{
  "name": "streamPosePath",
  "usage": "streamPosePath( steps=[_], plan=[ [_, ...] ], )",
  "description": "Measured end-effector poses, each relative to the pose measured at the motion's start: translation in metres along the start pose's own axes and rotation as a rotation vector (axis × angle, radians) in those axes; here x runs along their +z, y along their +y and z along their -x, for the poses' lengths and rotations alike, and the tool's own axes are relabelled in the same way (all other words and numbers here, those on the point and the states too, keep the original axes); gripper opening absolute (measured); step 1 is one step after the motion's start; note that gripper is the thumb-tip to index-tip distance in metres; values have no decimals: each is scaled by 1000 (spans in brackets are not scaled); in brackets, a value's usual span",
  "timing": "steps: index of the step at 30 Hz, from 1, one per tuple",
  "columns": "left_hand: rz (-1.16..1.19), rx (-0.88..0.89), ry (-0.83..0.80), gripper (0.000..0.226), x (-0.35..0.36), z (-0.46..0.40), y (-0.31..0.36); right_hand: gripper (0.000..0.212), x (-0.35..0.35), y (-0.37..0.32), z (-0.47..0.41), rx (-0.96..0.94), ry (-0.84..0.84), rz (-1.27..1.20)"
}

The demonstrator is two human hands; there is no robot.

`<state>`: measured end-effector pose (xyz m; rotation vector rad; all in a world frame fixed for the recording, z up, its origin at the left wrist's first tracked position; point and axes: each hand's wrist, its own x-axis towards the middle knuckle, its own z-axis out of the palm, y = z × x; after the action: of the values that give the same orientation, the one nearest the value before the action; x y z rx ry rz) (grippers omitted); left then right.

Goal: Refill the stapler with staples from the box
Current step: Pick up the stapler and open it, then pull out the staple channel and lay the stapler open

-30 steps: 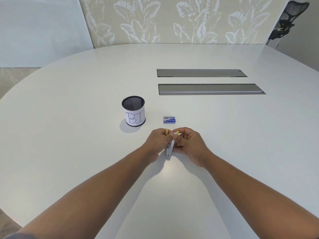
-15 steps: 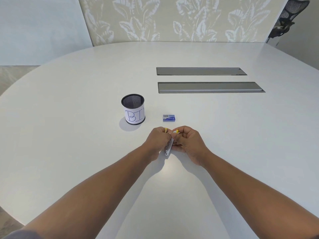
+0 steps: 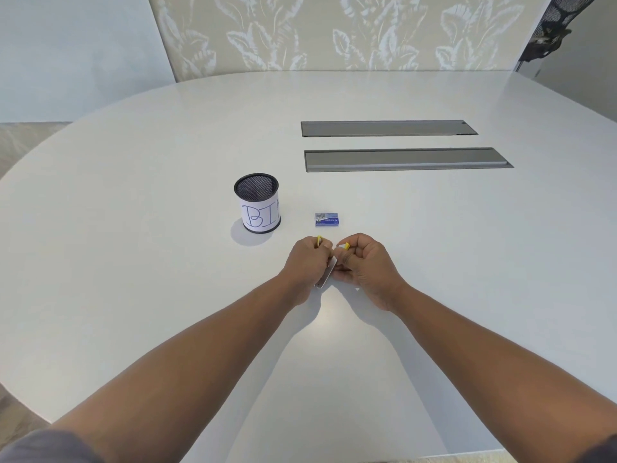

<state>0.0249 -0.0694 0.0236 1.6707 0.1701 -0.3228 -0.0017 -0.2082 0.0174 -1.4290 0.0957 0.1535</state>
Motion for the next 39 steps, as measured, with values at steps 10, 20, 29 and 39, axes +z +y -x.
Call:
streamPosePath(
  steps=[10,20,29,39],
  plan=[
    [276,12,130,19,-6,9,-3,13,3,-1,11,-39,87,-20],
    [369,67,139,14,-20,9,-10,14,-6,-7,18,30,-71,262],
    [483,82,44,18,-35,7,-12,23,5,-11,18,-29,-160,737],
    [483,-49,-79,20,-36,5,-9,54,29,0,29,-208,-50,1048]
  ],
)
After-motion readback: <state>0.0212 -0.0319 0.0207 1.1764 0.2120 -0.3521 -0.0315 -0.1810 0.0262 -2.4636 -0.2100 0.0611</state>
